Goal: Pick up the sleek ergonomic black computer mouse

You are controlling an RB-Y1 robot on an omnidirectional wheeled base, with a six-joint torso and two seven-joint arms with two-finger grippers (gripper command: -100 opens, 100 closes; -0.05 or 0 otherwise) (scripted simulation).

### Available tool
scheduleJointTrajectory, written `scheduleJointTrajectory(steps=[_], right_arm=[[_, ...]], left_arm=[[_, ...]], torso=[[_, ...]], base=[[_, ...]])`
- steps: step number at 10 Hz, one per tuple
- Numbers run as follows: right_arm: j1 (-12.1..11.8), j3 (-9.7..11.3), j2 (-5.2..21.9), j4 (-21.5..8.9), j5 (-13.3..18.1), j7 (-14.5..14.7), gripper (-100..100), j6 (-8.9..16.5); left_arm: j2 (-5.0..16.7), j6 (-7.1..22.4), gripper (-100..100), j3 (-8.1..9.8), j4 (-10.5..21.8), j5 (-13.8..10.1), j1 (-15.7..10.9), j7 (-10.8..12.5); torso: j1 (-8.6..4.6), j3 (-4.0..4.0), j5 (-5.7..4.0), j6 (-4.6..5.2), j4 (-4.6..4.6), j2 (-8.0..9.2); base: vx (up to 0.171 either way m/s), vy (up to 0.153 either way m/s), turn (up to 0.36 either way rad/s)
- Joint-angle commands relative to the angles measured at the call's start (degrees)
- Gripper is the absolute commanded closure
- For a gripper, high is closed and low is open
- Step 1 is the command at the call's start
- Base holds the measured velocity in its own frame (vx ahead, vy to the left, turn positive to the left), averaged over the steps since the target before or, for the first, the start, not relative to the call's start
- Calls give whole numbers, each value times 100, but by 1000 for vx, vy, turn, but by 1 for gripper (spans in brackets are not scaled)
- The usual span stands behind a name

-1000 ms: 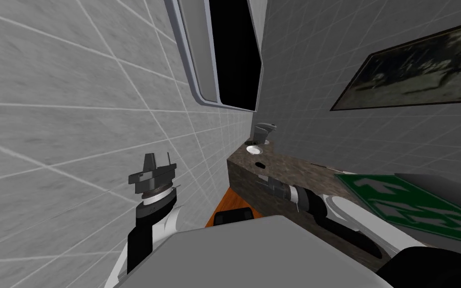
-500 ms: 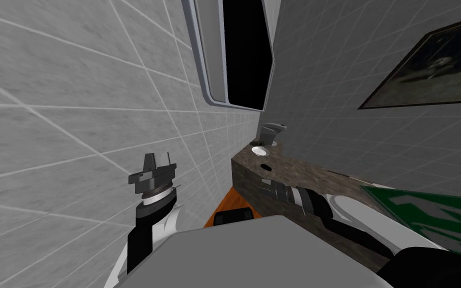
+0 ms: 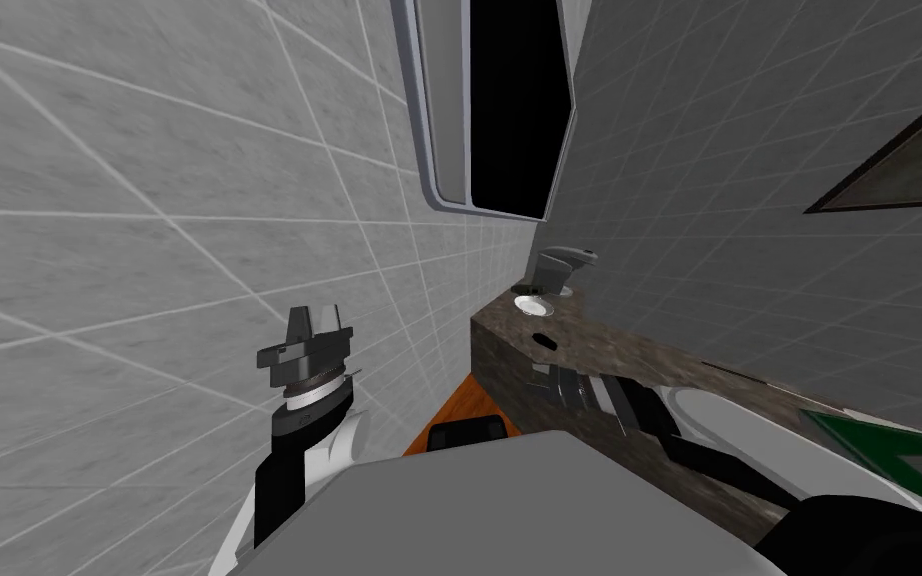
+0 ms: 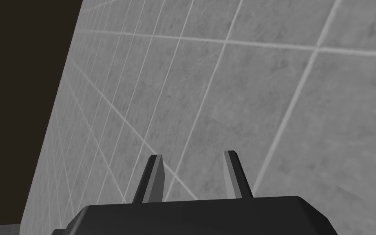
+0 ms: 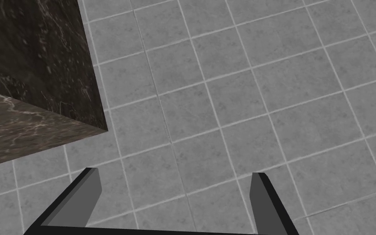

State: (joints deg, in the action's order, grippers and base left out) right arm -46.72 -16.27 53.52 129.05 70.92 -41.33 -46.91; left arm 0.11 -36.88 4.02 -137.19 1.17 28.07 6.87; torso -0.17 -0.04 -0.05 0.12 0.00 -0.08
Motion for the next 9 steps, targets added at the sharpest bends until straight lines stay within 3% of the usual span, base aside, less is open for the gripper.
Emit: scheduleJointTrajectory(steps=[1, 2, 3, 4, 5, 6, 9], right_arm=[[-85, -147, 196, 0, 286, -257, -100, -68], [-85, -147, 196, 0, 444, -257, -100, -68], [-166, -309, 365, -24, 619, -463, -100, -157], [-166, -309, 365, -24, 778, -463, -100, -157], [-246, -472, 521, -47, 958, -661, -100, -241], [-246, -472, 521, -47, 1135, -661, -100, -241], [-412, -780, 793, -97, 1729, -1033, -100, -399]], left_arm=[[0, 0, 0, 0, 0, 0, 0, 0], [0, 0, 0, -1, 0, 0, -1, 0], [0, 0, 0, 0, 0, 0, 0, 0], [0, 0, 0, 0, 0, 0, -1, 0], [0, 0, 0, 0, 0, 0, 0, 0], [0, 0, 0, 0, 0, 0, -1, 0], [0, 0, 0, 0, 0, 0, 0, 0]], torso=[[0, 0, 0, 0, 0, 0], [1, -2, 1, -9, -1, -3], [-3, -2, 0, -1, -1, -3], [-6, -5, -1, -6, -2, -9], [-7, -4, -1, 0, -2, -7], [-10, -6, -1, -7, -2, -10], [-10, -6, -2, 0, -2, -11]], base=[[10, -3, 327], [10, -21, 197], [25, -24, 265], [21, -30, 142], [22, -33, 309], [23, -34, 161], [26, -37, 220]])
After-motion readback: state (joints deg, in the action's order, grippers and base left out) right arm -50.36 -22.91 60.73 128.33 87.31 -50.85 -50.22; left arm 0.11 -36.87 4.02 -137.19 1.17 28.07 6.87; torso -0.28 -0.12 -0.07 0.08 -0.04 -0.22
